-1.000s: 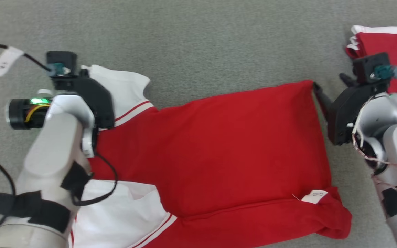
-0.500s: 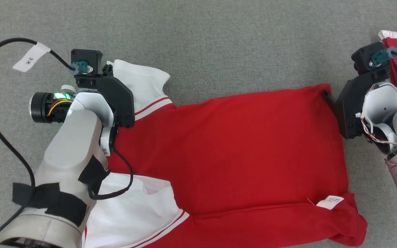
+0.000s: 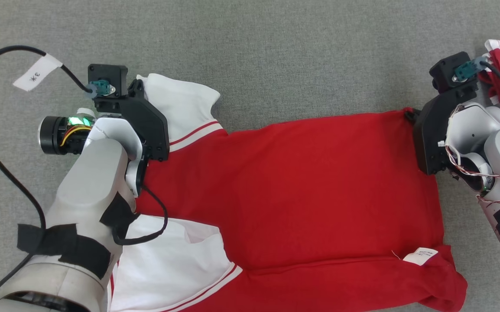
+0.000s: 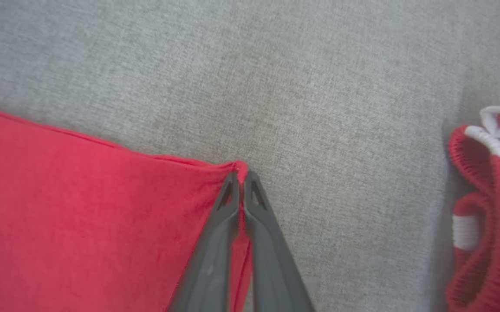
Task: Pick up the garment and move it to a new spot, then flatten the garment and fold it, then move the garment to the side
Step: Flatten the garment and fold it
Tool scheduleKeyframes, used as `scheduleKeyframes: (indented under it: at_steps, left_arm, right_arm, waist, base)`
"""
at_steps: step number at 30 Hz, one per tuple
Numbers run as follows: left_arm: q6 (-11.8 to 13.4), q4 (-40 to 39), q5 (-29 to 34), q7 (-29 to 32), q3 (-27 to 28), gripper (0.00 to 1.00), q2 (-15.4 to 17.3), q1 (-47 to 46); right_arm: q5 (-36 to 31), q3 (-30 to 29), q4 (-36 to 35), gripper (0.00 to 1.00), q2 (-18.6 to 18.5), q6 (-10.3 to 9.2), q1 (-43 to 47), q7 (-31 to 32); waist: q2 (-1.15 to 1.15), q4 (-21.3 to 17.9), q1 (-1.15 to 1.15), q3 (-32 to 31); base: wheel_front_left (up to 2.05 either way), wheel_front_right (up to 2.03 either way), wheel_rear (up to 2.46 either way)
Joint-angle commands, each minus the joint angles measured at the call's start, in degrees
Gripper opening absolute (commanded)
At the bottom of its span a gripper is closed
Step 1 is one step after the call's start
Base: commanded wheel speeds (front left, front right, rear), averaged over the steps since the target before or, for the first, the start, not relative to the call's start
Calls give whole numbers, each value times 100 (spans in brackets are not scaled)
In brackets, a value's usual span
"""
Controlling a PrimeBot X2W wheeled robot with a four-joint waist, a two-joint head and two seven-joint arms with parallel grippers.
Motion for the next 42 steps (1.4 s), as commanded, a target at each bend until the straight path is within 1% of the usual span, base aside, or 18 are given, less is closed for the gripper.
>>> scheduleKeyframes:
  at_steps: [1, 5, 12, 18, 21, 24, 29, 33, 37, 42]
  left_arm:
    - [27, 95, -21, -81, -9, 0, 29, 90]
    - [16, 34, -26, -492, -18, 0, 7, 64]
    - [-7, -2, -19, -1029, -57, 0, 56, 189]
    - [-95, -228, -149, -1399, 20, 0, 81, 540]
    - [-104, -398, -194, -1489, 51, 0, 103, 730]
    - [-105, -772, -214, -1579, 76, 0, 120, 1098]
    - [54, -1600, -241, -1613, 105, 0, 103, 2005]
    - [216, -2402, -340, -1620, 217, 0, 183, 2794]
    - [381, -3240, -391, -1467, 253, 0, 315, 3420]
    - [606, -4179, -385, -1141, 238, 0, 487, 3846]
  right_arm:
    - [44, 80, 111, 0, -73, -15, 58, -62]
    - [46, 46, 195, 0, -132, -15, 60, -407]
    - [218, -68, 320, 0, -80, -15, 313, -1033]
    - [327, -71, 326, 0, -164, -15, 661, -1361]
    - [327, -65, 299, 0, -211, -15, 797, -1491]
    - [370, -98, 267, 0, -270, -15, 1020, -1669]
    - [386, -150, 197, 0, -417, -15, 1448, -1823]
    - [286, -167, 75, 0, -510, -15, 1734, -1953]
    - [188, -271, -57, 0, -474, -15, 1917, -2174]
    - [32, -280, -94, 0, -355, -15, 1977, -2291]
  waist:
    - [0, 10, 0, -52]
    - [0, 28, 0, -200]
    - [0, 82, 0, -516]
    - [0, 158, 0, -814]
    - [0, 197, 0, -924]
    - [0, 281, 0, -1097]
    - [0, 404, 0, -1407]
    - [0, 468, 0, -1621]
    - [0, 520, 0, -1823]
    - [0, 564, 0, -1963]
  base:
    - [0, 0, 0]
    - [0, 0, 0]
    - [0, 0, 0]
    - [0, 0, 0]
    - [0, 0, 0]
    - [0, 0, 0]
    - [0, 0, 0]
    - [0, 0, 0]
    - [0, 0, 0]
    - [0, 0, 0]
